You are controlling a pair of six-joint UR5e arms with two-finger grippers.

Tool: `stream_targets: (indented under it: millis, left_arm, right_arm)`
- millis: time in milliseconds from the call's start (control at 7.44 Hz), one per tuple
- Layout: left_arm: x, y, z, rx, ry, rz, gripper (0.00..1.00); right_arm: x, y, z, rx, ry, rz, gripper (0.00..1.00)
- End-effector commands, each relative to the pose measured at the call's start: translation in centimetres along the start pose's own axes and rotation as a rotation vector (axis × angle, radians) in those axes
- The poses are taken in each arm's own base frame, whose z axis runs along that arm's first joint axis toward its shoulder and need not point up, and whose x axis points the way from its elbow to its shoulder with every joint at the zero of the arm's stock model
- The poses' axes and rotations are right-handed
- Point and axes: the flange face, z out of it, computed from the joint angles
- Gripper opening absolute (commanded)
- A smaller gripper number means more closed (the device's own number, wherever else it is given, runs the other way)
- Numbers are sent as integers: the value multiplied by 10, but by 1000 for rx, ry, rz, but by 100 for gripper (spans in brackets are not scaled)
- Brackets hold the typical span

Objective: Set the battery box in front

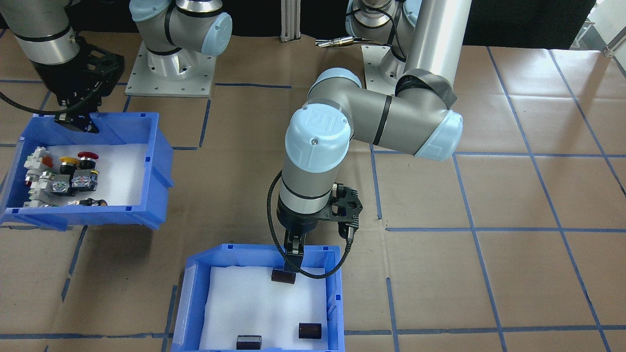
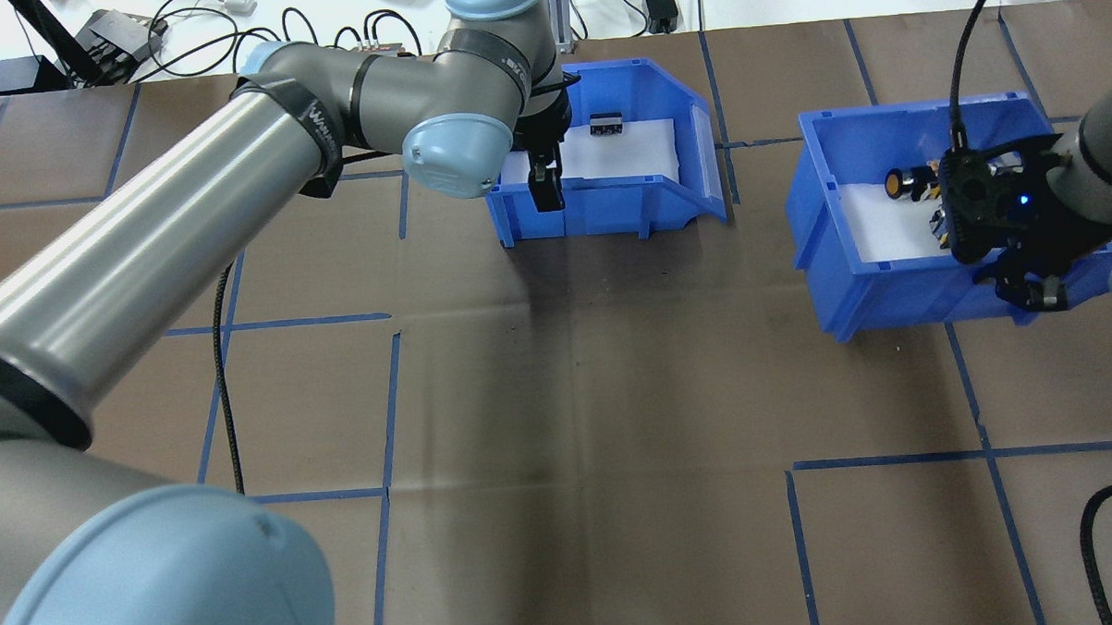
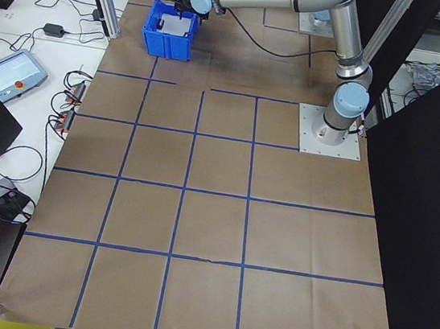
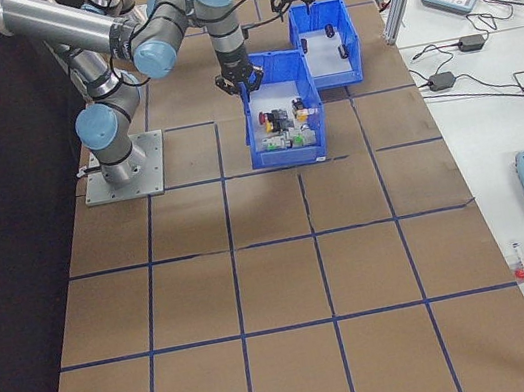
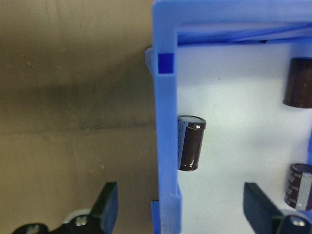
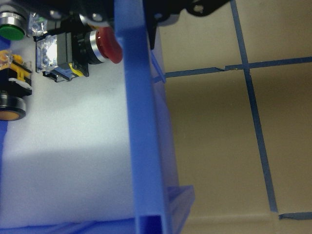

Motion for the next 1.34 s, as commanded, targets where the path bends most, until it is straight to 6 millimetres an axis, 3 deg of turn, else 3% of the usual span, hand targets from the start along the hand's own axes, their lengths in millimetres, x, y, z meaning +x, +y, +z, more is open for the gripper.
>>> stream_targets:
  millis: [0, 269, 538, 807, 1076, 1210]
  left_arm:
    - [-18, -64, -78, 76, -69, 301, 98]
    - [-49, -85, -122, 47, -181, 608, 98]
    - [-63, -120, -155, -2, -210, 1008, 99]
    - [-80, -122, -174, -51, -189, 1465, 100]
    - [-106, -122, -165, -83, -207, 1544, 100]
    - [-126, -124, -176, -77, -196, 1560, 100]
  right_arm:
    - [-48, -32, 15, 20, -10, -27, 4]
    - [-63, -76, 12, 32, -5, -31, 4]
    - [-78, -116, 10, 35, -4, -9, 4]
    - [-97, -145, 13, 43, -14, 15, 4]
    - [-113, -176, 12, 50, -17, 33, 4]
    - [-113, -193, 16, 63, 7, 37, 4]
